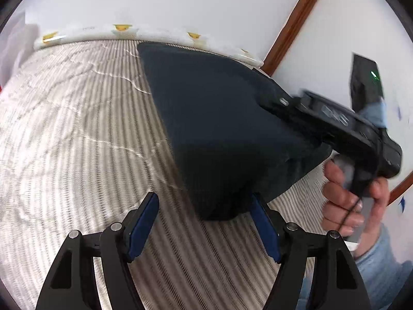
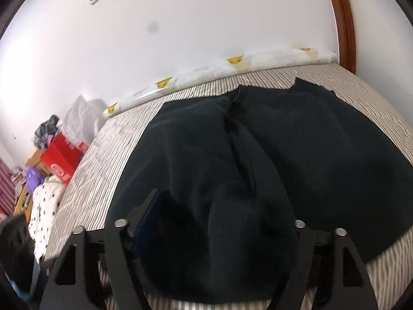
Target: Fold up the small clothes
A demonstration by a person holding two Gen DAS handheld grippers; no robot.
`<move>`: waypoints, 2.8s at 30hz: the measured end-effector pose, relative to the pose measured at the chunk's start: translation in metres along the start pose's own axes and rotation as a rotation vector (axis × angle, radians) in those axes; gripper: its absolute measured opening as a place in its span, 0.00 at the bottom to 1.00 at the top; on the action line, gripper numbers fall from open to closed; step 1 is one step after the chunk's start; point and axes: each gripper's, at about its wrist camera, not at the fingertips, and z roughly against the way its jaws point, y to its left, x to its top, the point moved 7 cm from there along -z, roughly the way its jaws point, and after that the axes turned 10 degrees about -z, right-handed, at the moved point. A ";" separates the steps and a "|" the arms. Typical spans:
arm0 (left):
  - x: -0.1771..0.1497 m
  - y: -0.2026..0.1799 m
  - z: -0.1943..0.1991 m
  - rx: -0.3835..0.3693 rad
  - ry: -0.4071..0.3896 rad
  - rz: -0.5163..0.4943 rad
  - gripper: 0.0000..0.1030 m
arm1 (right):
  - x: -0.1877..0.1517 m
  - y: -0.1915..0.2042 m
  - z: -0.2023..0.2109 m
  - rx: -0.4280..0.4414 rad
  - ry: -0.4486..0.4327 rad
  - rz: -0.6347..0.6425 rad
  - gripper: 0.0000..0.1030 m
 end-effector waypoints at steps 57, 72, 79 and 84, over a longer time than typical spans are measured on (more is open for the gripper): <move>0.035 0.091 0.050 0.245 -0.078 0.148 0.21 | 0.027 -0.003 -0.019 0.029 0.006 0.138 0.20; -0.008 0.068 0.068 0.210 -0.038 0.108 0.27 | 0.041 -0.001 0.020 0.014 -0.046 0.216 0.35; -0.009 0.078 0.100 0.251 -0.097 0.096 0.49 | 0.045 0.002 -0.036 -0.020 0.055 0.186 0.34; 0.010 0.089 0.105 0.239 -0.134 0.106 0.50 | 0.043 0.013 -0.032 -0.006 0.046 0.295 0.04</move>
